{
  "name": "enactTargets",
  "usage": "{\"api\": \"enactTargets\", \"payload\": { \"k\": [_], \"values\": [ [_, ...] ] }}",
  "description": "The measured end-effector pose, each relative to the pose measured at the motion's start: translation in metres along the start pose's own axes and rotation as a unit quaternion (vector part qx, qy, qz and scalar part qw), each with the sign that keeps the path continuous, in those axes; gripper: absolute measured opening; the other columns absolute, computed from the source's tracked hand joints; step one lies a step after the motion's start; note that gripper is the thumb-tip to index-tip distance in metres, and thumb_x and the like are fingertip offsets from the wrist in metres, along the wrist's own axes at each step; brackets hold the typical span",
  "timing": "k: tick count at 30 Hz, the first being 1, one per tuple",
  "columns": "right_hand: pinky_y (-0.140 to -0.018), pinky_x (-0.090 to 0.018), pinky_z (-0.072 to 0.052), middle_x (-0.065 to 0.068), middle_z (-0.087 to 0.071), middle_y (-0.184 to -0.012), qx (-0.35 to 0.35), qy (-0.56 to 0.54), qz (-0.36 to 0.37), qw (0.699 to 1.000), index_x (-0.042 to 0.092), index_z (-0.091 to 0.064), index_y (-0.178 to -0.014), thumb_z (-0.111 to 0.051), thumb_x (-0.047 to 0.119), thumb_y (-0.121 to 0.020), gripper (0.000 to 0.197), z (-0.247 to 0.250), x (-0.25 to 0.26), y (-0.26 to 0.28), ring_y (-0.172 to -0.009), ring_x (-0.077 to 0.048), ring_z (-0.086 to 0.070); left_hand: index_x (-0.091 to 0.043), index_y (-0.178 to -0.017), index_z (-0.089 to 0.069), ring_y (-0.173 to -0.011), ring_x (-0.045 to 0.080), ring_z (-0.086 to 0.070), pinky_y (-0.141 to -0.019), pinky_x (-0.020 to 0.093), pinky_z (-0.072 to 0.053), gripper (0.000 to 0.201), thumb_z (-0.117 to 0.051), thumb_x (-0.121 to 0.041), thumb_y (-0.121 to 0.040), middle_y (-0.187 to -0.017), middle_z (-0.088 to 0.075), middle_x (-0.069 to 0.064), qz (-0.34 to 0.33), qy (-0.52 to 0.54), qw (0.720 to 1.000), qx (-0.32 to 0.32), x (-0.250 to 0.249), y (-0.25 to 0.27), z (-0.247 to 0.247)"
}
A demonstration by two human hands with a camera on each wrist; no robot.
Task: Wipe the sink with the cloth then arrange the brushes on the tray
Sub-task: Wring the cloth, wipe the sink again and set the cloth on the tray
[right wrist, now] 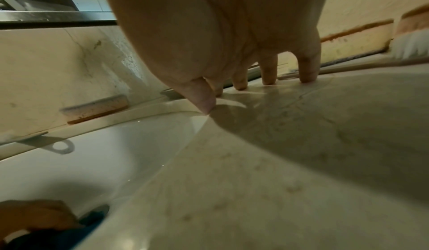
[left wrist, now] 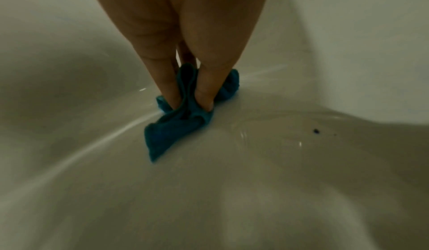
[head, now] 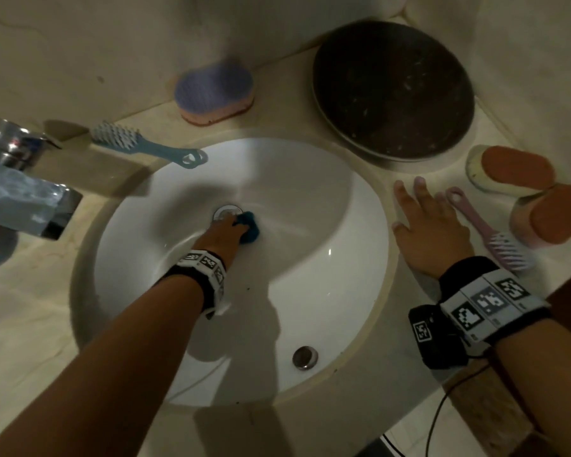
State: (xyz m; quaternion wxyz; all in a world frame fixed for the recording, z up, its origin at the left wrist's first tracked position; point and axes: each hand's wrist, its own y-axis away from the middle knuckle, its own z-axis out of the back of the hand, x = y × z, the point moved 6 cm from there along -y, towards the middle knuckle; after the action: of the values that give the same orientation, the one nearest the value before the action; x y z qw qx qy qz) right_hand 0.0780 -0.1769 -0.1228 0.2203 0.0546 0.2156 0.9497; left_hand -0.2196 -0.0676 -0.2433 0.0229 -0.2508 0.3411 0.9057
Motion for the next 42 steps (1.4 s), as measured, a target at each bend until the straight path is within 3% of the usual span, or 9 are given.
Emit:
{"api": "enactTargets", "payload": {
  "k": [4,7,11,19,24,30,34,37,42],
  "values": [
    [-0.114,-0.056,-0.016,0.005,0.011,-0.159,0.006,-0.008,-0.004,1.000,0.036,0.007,-0.148,-0.033,0.034,-0.098,0.064,0.003,0.005,0.003,-0.146,-0.029,0.000,-0.016,-0.136,-0.045,-0.124,0.031,-0.045,-0.102,0.031,-0.034,0.045,-0.049,-0.030,-0.094,-0.140,-0.043,0.013,0.007,-0.063,0.997,0.033,0.012,0.016,0.015],
    [-0.115,-0.055,-0.015,0.004,0.010,-0.159,0.006,-0.012,-0.004,1.000,0.036,0.006,-0.148,-0.033,0.033,-0.098,0.064,0.005,0.005,0.003,-0.146,-0.030,0.000,-0.015,-0.121,-0.061,-0.116,0.025,-0.052,-0.101,0.031,-0.038,0.037,-0.058,-0.027,-0.085,-0.126,-0.055,0.008,-0.133,-0.129,0.974,0.132,-0.017,0.051,0.007],
    [-0.117,-0.053,-0.013,0.001,0.009,-0.159,0.005,-0.011,0.001,1.000,0.033,0.005,-0.149,-0.034,0.031,-0.097,0.065,0.003,0.004,0.001,-0.146,-0.032,-0.002,-0.012,-0.119,-0.059,-0.108,0.026,-0.053,-0.096,0.032,-0.042,0.036,-0.062,-0.024,-0.085,-0.119,-0.057,0.008,-0.106,-0.182,0.945,0.251,-0.018,0.073,-0.027],
    [-0.116,-0.053,-0.014,-0.003,0.008,-0.159,-0.013,0.009,0.010,1.000,0.030,0.005,-0.149,-0.035,0.030,-0.096,0.066,-0.003,0.002,-0.004,-0.145,-0.034,-0.004,-0.012,-0.107,-0.058,-0.098,0.028,-0.057,-0.086,0.034,-0.043,0.025,-0.054,-0.029,-0.088,-0.107,-0.061,0.010,-0.018,-0.010,0.997,0.077,-0.005,0.036,-0.004],
    [-0.115,-0.056,-0.017,-0.005,0.002,-0.160,-0.049,-0.001,0.016,0.999,0.029,-0.002,-0.150,-0.030,0.032,-0.094,0.063,-0.003,0.003,-0.002,-0.145,-0.035,-0.008,-0.019,-0.129,-0.048,-0.113,0.037,-0.051,-0.096,0.037,-0.038,0.039,-0.044,-0.036,-0.094,-0.129,-0.047,0.016,0.004,-0.035,0.999,-0.041,0.010,0.005,0.022],
    [-0.115,-0.056,-0.016,-0.005,0.005,-0.160,-0.039,0.015,0.010,0.999,0.028,0.002,-0.150,-0.031,0.032,-0.095,0.064,-0.004,0.003,-0.003,-0.145,-0.036,-0.007,-0.012,-0.107,-0.052,-0.090,0.027,-0.049,-0.079,0.031,-0.036,0.024,-0.045,-0.031,-0.094,-0.107,-0.052,0.013,-0.007,0.029,0.990,-0.137,0.010,0.014,0.055],
    [-0.115,-0.055,-0.015,-0.006,0.006,-0.159,-0.023,0.012,0.015,1.000,0.028,0.003,-0.150,-0.033,0.031,-0.095,0.066,-0.002,0.003,-0.004,-0.145,-0.037,-0.006,-0.010,-0.115,-0.053,-0.104,0.031,-0.052,-0.090,0.035,-0.042,0.025,-0.050,-0.023,-0.094,-0.122,-0.048,0.016,0.033,0.007,0.989,-0.142,0.026,0.025,0.060],
    [-0.115,-0.055,-0.016,-0.006,0.007,-0.159,-0.022,0.019,0.016,0.999,0.028,0.003,-0.150,-0.023,0.036,-0.091,0.065,-0.002,0.003,-0.004,-0.144,-0.037,-0.007,-0.007,-0.111,-0.050,-0.094,0.033,-0.057,-0.086,0.035,-0.045,0.023,-0.053,-0.019,-0.092,-0.109,-0.055,0.020,0.102,0.087,0.981,-0.140,0.041,0.025,0.052],
    [-0.115,-0.055,-0.015,-0.006,0.005,-0.159,-0.023,0.011,0.007,1.000,0.028,0.001,-0.150,-0.038,0.027,-0.095,0.067,-0.004,0.003,-0.004,-0.144,-0.038,-0.007,-0.004,-0.134,-0.040,-0.115,0.033,-0.049,-0.087,0.029,-0.039,0.063,-0.064,-0.036,-0.085,-0.135,-0.041,0.015,0.103,0.095,0.986,-0.085,0.033,0.006,0.022]
  ]
}}
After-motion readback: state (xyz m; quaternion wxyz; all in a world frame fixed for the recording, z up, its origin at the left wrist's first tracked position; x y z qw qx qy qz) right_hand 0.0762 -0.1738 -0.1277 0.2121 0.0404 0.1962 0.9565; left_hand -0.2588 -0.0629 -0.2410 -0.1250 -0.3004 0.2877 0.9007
